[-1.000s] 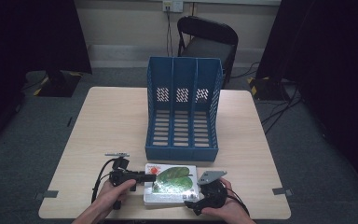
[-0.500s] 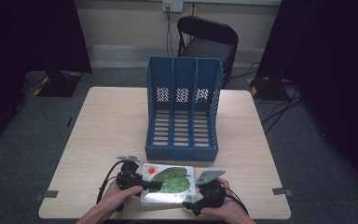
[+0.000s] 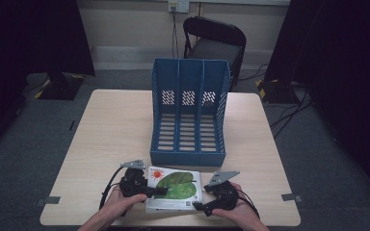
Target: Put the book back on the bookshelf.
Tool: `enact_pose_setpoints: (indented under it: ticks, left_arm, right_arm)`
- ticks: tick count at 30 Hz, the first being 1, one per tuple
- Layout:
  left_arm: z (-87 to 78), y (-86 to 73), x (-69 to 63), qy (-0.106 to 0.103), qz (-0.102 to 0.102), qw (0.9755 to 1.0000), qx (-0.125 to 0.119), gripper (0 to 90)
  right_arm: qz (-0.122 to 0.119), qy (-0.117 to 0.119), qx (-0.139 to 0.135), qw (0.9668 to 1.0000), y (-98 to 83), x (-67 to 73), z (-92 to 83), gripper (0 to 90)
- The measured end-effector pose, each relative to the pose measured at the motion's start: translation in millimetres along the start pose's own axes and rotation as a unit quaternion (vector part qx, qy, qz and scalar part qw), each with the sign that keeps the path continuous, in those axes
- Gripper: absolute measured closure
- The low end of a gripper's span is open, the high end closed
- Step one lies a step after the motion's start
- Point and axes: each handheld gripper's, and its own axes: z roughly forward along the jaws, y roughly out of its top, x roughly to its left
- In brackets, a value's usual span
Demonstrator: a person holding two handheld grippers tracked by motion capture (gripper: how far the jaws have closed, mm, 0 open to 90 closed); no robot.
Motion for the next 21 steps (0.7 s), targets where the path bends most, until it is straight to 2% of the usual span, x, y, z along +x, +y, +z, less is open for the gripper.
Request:
enact_pose_setpoints:
  ticks: [2, 3, 4, 6, 7, 16, 19, 21]
  left_arm:
    - [0.4, -0.6, 3.0, -0.008, -0.017, 0.9998, -0.001, 57.2]
    - [1.6, -1.4, 4.8, -0.01, -0.028, 0.9995, -0.001, 57.0]
    - [3.6, -2.3, 6.7, -0.009, -0.039, 0.9992, 0.002, 56.0]
    - [7.9, -3.9, 9.1, -0.002, -0.05, 0.9987, 0.013, 52.5]
    - [8.9, -4.3, 9.9, -0.003, -0.05, 0.9986, 0.015, 49.8]
    - [11.0, -3.0, 10.2, -0.008, -0.053, 0.9985, 0.015, 47.0]
    - [11.9, -2.3, 8.9, -0.005, -0.047, 0.9987, 0.017, 45.2]
    - [12.1, -1.8, 7.2, 0.0, -0.03, 0.9993, 0.021, 46.3]
  right_arm:
    - [0.006, -0.004, -0.007, 1.0, 0.2, -2.6, -2.2, 22.8]
    - [0.009, -0.003, -0.006, 0.9999, 0.3, -3.7, -2.9, 26.2]
    - [0.01, 0.003, -0.004, 0.9999, 0.2, -4.8, -2.7, 29.9]
    - [0.011, 0.015, 0.009, 0.9998, -0.4, -5.2, 0.6, 31.2]
    - [0.013, 0.023, 0.011, 0.9996, -0.4, -4.2, 2.0, 29.8]
    - [-0.01, 0.013, 0.004, 0.9999, 1.1, 2.2, 4.1, 23.5]
    - [-0.011, 0.012, 0.003, 0.9999, 1.3, 2.6, 4.2, 23.2]
    - [-0.013, 0.013, -0.001, 0.9998, 2.3, 3.0, 4.5, 22.0]
